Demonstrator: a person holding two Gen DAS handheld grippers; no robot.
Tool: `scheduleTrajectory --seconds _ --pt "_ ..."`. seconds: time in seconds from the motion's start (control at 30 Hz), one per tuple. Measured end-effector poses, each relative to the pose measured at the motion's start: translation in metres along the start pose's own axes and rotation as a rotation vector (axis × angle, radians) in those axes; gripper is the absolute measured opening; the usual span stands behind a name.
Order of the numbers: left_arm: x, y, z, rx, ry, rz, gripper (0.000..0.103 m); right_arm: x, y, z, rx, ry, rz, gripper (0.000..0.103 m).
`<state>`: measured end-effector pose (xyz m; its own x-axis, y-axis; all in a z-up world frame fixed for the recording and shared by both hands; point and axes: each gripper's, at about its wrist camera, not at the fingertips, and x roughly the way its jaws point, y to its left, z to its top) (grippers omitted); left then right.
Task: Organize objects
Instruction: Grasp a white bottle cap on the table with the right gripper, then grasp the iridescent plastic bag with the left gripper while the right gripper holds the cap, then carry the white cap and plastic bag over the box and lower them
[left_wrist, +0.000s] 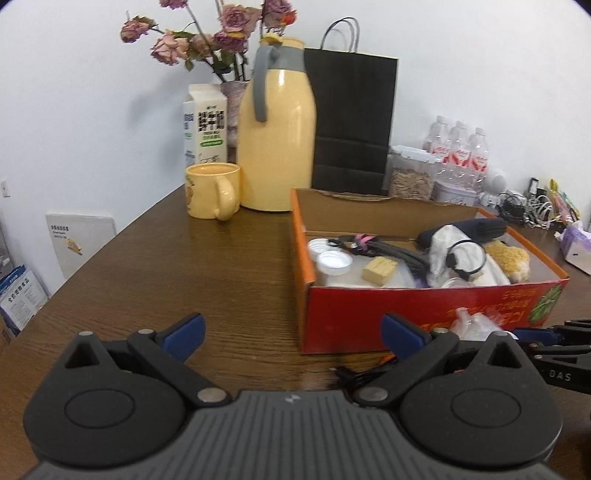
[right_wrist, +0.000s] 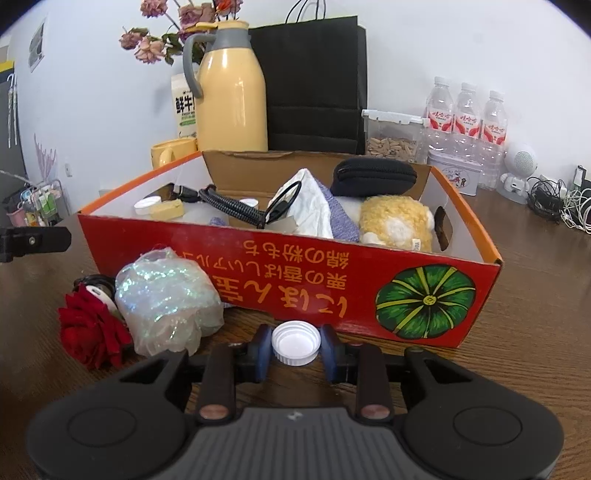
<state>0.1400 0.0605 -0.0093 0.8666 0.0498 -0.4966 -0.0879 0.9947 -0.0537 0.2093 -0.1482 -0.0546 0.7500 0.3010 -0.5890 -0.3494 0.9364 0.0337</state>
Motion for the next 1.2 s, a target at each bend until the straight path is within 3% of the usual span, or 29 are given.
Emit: scheduleTrajectory --seconds 0.4,0.57,0.8,0.9,0.97,1.07,1.2 --pt "0.006 -0.076 0.001 0.131 0.015 -0.157 0.103 -0.034 -0.017 -0.01 0.037 -0.137 -0.091 0.027" --pt "0.018 -0.105 -0.002 0.198 0.04 -0.179 0.103 -0.04 -0.026 -0.013 0.063 -0.149 -0.094 0.027" --pt "0.035 -0.125 -0.008 0.262 0.077 -0.154 0.102 -0.042 -0.029 -0.015 0.074 -0.16 -0.08 0.027" --pt "0.038 -0.128 -0.01 0.272 0.088 -0.163 0.081 -0.042 -0.028 -0.015 0.07 -0.16 -0.073 0.027" --pt "0.039 -0.13 -0.012 0.278 0.099 -0.169 0.06 -0.042 -0.027 -0.015 0.066 -0.161 -0.068 0.027" --pt "0.039 -0.131 -0.013 0.276 0.094 -0.173 0.042 -0.043 -0.026 -0.016 0.063 -0.162 -0.065 0.027" --pt "0.031 -0.13 -0.011 0.265 0.072 -0.193 0.034 -0.044 -0.025 -0.016 0.061 -0.164 -0.063 0.027"
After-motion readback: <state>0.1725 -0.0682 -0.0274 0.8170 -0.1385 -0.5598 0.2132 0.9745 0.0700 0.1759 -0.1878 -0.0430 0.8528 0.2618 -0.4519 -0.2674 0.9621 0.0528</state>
